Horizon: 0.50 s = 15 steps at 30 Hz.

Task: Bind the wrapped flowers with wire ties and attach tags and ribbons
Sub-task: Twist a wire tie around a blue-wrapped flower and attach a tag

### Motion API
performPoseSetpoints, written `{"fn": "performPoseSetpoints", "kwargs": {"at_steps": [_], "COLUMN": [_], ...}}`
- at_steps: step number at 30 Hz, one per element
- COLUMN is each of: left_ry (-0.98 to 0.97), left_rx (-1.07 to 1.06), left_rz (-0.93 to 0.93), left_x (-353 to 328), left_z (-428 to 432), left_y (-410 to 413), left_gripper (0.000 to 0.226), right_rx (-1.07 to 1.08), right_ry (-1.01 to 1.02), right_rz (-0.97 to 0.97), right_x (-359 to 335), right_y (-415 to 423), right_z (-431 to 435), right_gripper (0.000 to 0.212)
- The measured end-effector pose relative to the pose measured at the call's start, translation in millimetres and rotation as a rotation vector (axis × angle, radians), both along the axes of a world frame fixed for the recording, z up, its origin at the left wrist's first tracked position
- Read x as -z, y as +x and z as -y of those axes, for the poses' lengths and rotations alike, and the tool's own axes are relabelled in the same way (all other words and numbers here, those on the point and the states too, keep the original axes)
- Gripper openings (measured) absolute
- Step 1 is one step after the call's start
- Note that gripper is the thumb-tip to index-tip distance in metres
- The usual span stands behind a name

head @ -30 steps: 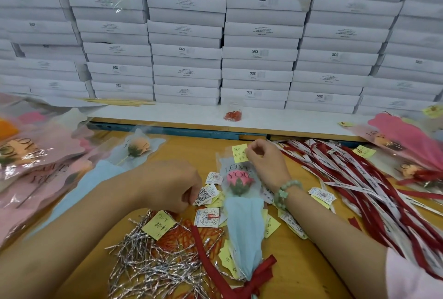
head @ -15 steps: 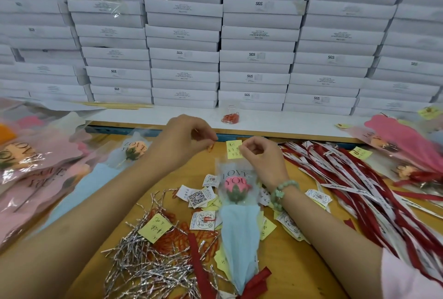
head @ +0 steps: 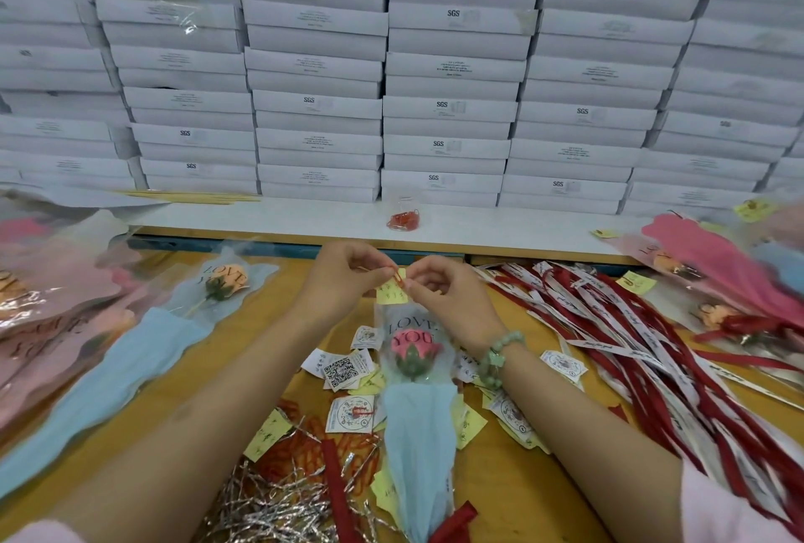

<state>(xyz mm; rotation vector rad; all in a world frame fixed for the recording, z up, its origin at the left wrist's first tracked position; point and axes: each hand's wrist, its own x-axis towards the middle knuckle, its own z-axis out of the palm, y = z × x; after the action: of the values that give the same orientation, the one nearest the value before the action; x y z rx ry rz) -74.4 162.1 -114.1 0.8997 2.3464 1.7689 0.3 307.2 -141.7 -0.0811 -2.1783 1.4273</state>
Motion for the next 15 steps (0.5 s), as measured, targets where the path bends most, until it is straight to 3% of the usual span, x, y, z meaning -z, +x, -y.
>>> {"fn": "performPoseSetpoints", "kwargs": {"at_steps": [4,8,15], "left_ry": [-0.001,-0.029,0.036], "left_rx": [-0.015,-0.011,0.016], "left_rz": [-0.032,-0.091,-0.024], "left_x": [4,8,9], "left_z": [-2,-4,-2], "left_y": [0,0,-4], "left_gripper": [0.006,0.011,0.017], "right_rx": [0.05,0.033,0.117], "right_ry": [0.053,0.141,0.041], "right_rz": [-0.114,-0.071,-0.067], "right_x": [-6,-7,-11], "right_y": [3,4,-1], "right_z": [-3,0,-9], "right_gripper": [0.009,0.019,0.016]}}
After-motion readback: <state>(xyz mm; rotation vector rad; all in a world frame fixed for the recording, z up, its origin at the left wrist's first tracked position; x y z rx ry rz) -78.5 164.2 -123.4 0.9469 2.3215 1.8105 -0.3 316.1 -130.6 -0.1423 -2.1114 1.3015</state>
